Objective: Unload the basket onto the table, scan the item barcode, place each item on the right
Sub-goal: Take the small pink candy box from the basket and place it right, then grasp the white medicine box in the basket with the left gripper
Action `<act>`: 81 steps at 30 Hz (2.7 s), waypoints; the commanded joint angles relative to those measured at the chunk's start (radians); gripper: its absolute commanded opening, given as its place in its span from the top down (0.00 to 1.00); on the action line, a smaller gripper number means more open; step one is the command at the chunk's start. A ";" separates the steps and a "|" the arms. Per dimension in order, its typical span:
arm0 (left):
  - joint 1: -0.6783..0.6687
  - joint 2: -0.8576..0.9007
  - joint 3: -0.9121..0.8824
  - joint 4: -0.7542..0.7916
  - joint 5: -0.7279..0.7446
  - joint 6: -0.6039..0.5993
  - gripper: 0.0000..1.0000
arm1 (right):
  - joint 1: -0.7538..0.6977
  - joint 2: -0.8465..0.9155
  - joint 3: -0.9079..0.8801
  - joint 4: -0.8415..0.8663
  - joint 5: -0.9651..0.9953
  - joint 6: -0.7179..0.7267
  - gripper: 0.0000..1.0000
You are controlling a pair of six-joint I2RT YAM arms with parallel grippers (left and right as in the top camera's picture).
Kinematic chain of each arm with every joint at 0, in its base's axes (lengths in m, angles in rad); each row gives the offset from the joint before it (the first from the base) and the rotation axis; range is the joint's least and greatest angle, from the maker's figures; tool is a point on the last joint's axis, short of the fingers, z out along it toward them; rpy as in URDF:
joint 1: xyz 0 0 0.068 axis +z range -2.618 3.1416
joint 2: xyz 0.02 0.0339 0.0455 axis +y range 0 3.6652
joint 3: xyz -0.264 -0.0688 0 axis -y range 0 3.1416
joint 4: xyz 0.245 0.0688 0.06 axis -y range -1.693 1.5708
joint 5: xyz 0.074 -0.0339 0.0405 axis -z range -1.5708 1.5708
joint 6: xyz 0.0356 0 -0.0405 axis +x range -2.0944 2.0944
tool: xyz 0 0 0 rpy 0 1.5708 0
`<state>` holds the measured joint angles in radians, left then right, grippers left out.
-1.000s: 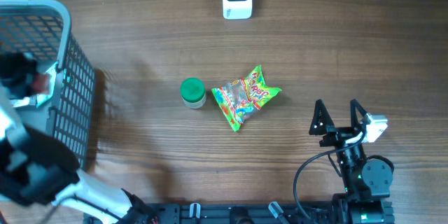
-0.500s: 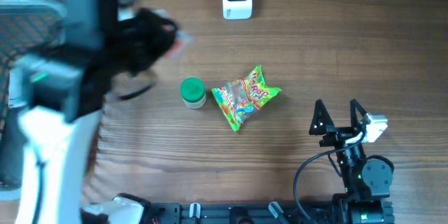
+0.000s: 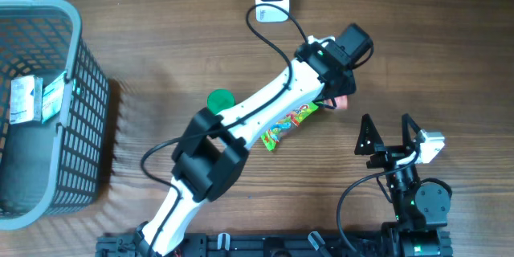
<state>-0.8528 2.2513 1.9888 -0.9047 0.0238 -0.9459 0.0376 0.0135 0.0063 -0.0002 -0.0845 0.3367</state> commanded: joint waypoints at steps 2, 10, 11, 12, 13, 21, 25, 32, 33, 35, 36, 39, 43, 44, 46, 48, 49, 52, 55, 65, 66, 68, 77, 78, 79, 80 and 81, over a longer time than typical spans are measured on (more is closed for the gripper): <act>0.006 0.057 0.005 0.025 -0.015 -0.058 0.49 | -0.002 -0.006 -0.001 0.003 0.010 0.006 0.00; 0.190 -0.212 0.222 -0.216 -0.116 0.163 0.06 | -0.002 -0.006 -0.001 0.003 0.010 0.006 0.00; 0.233 -0.275 0.256 -0.288 -0.174 0.189 0.04 | -0.002 -0.006 -0.001 0.003 0.010 0.006 0.00; 0.290 -0.359 0.277 -0.354 -0.233 0.211 0.00 | -0.002 -0.006 -0.001 0.003 0.010 0.006 0.00; 0.332 -0.421 0.281 -0.388 -0.263 0.210 0.00 | -0.002 -0.006 -0.001 0.003 0.010 0.006 0.00; 0.991 -0.706 0.272 -0.666 -0.406 0.020 0.00 | -0.002 -0.006 -0.001 0.003 0.010 0.006 0.00; 1.275 -0.650 0.152 -0.697 -0.319 -0.140 0.00 | -0.002 -0.006 -0.001 0.003 0.010 0.006 0.00; 1.417 -0.531 -0.205 -0.428 -0.427 0.200 0.00 | -0.002 -0.006 -0.001 0.003 0.010 0.006 0.00; 1.417 -0.528 -0.242 -0.401 -0.484 0.241 0.00 | -0.002 -0.006 -0.001 0.003 0.010 0.006 0.00; 1.417 -0.523 -0.313 -0.335 -0.583 0.322 0.00 | -0.002 -0.006 -0.001 0.003 0.010 0.006 0.00; 1.419 -0.517 -0.338 -0.296 -0.591 0.382 0.00 | -0.002 -0.006 -0.001 0.003 0.010 0.007 0.00; 1.423 -0.468 -0.394 -0.198 -0.555 0.727 0.00 | -0.002 -0.006 -0.001 0.003 0.010 0.006 0.00; 1.423 -0.405 -0.401 -0.154 -0.504 0.920 0.00 | -0.002 -0.006 -0.001 0.003 0.010 0.006 0.00; 1.423 -0.383 -0.401 -0.130 -0.504 0.988 0.00 | -0.002 -0.006 -0.001 0.003 0.010 0.006 0.00; 1.423 -0.336 -0.401 -0.089 -0.504 1.056 0.00 | -0.002 -0.006 -0.001 0.003 0.010 0.006 0.00; 1.423 -0.298 -0.401 -0.047 -0.508 1.074 0.00 | -0.002 -0.006 -0.001 0.003 0.010 0.006 0.00; 1.423 -0.277 -0.401 -0.024 -0.508 1.079 0.00 | -0.002 -0.006 -0.001 0.003 0.010 0.006 0.00; 1.424 -0.236 -0.401 0.030 -0.512 1.101 0.00 | -0.002 -0.006 -0.001 0.003 0.010 0.006 0.00; 1.432 -0.201 -0.401 0.068 -0.515 1.101 0.02 | -0.002 -0.006 -0.001 0.003 0.010 0.006 0.00; 1.470 -0.119 -0.401 0.122 -0.514 1.186 0.35 | -0.002 -0.006 -0.001 0.003 0.010 0.006 0.00; 1.471 -0.119 -0.401 0.128 -0.514 1.186 0.46 | -0.002 -0.006 -0.001 0.003 0.010 0.006 0.00; 1.475 -0.119 -0.401 0.132 -0.513 1.186 0.71 | -0.002 -0.006 -0.001 0.003 0.010 0.006 0.00; 1.440 -0.147 -0.376 0.080 -0.515 1.186 0.85 | -0.002 -0.006 -0.001 0.003 0.010 0.006 0.00; 1.431 -0.158 -0.365 0.068 -0.516 1.185 0.86 | -0.002 -0.006 -0.001 0.003 0.010 0.006 0.00; 1.420 -0.176 -0.354 0.053 -0.515 1.185 0.87 | -0.002 -0.006 -0.001 0.003 0.010 0.006 0.00; 1.408 -0.203 -0.346 0.039 -0.515 1.183 0.89 | -0.002 -0.006 -0.001 0.003 0.010 0.006 0.00; 1.399 -0.233 -0.345 0.025 -0.515 1.173 0.90 | -0.002 -0.006 -0.001 0.003 0.010 0.006 0.00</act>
<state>0.5838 2.0975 1.6157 -0.8505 -0.5159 0.2489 0.0376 0.0135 0.0063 -0.0002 -0.0845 0.3367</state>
